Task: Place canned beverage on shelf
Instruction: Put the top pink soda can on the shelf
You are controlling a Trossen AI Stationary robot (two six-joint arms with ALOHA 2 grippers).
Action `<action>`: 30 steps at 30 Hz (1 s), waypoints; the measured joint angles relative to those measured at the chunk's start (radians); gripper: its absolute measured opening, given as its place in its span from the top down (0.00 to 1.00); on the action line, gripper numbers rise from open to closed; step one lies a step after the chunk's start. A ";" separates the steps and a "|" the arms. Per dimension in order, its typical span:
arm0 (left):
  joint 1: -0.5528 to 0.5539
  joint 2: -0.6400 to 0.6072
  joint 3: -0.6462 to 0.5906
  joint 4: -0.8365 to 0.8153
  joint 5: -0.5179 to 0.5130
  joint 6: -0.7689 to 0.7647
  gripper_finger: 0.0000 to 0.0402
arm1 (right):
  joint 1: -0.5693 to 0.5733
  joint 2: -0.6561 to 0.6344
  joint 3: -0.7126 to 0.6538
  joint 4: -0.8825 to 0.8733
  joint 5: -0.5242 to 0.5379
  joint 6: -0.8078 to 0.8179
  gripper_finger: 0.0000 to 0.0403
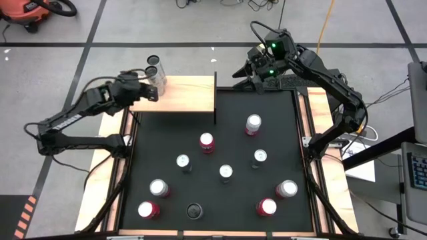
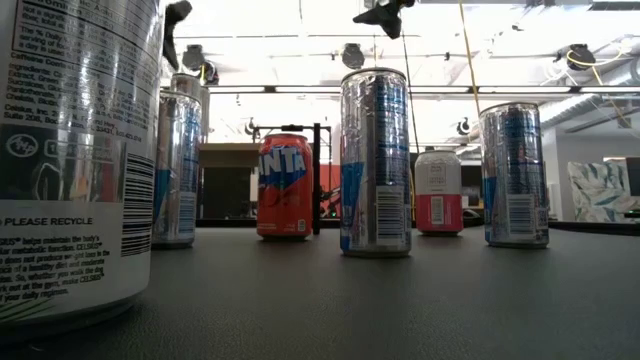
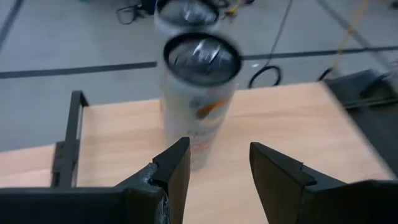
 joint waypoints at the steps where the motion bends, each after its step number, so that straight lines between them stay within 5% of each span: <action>1: -0.002 -0.004 0.024 -0.005 0.009 0.005 0.59 | 0.001 0.000 0.000 0.000 0.000 0.015 0.23; 9: -0.070 -0.023 0.176 -0.016 0.113 0.048 0.59 | 0.062 -0.012 0.000 -0.037 0.009 0.122 0.24; 22: -0.287 -0.059 0.262 -0.014 0.387 0.022 0.59 | 0.239 -0.103 0.000 -0.230 0.305 0.237 0.30; 30: -0.460 -0.046 0.262 -0.014 0.408 -0.002 0.59 | 0.341 -0.119 0.000 -0.400 0.421 0.303 0.30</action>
